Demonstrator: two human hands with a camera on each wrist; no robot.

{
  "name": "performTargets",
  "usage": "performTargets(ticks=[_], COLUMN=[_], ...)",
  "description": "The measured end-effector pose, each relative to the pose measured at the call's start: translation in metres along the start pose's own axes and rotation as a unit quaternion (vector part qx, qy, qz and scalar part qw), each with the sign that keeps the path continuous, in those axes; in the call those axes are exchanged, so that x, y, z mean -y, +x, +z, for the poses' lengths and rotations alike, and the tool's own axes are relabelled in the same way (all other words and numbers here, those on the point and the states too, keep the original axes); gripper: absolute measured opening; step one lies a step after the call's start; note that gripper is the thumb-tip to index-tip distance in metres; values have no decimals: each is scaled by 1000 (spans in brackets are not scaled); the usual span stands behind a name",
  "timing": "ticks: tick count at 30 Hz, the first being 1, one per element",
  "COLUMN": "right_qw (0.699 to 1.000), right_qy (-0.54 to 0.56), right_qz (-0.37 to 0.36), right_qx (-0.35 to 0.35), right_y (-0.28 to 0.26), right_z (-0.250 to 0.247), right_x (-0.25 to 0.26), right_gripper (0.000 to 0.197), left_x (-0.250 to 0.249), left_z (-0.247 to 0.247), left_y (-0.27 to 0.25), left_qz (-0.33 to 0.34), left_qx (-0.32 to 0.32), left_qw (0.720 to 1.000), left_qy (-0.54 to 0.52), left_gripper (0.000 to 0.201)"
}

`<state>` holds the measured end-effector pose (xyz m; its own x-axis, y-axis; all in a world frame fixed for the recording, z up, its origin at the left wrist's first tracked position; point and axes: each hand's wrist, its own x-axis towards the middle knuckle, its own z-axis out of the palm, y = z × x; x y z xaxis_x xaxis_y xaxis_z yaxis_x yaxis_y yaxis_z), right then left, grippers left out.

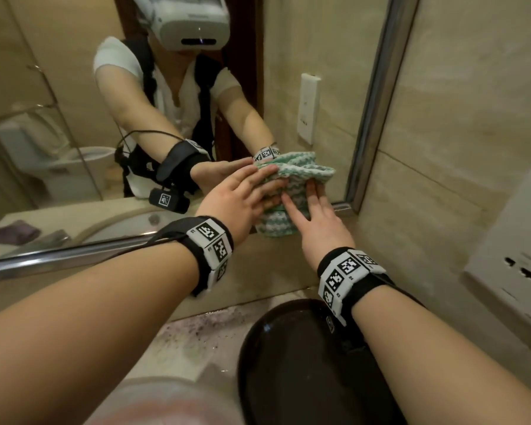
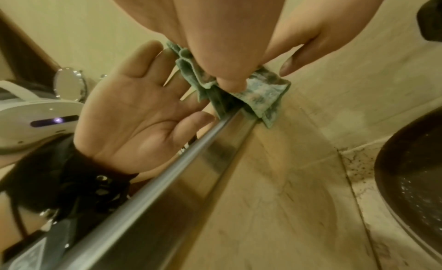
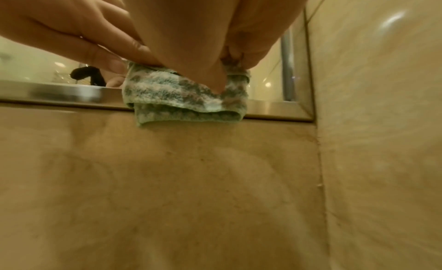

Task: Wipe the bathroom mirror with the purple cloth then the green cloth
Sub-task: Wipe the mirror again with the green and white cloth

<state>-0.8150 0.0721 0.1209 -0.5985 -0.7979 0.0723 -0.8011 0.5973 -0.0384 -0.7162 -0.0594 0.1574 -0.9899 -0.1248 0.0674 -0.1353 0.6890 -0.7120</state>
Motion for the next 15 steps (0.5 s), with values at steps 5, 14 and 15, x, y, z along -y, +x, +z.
performTargets(ticks=[5,14,15], right_qw=[998,965,962], right_qy=[-43,-183,-194], right_qz=[-43,-181,-189], right_qx=[-8,-46,-48], right_y=[0,4,5], right_z=[-9,-36,-38], right_x=[35,92,101], right_gripper=[79,60,59], left_x=[28,84,90], left_z=[15,29,31], left_y=[-34,-112,-120], left_qz=[-26,-42,-60], left_qx=[-7,-36,-6], left_qw=[1000,998,998], left_qy=[-12,13,12], left_gripper=[58,51,53])
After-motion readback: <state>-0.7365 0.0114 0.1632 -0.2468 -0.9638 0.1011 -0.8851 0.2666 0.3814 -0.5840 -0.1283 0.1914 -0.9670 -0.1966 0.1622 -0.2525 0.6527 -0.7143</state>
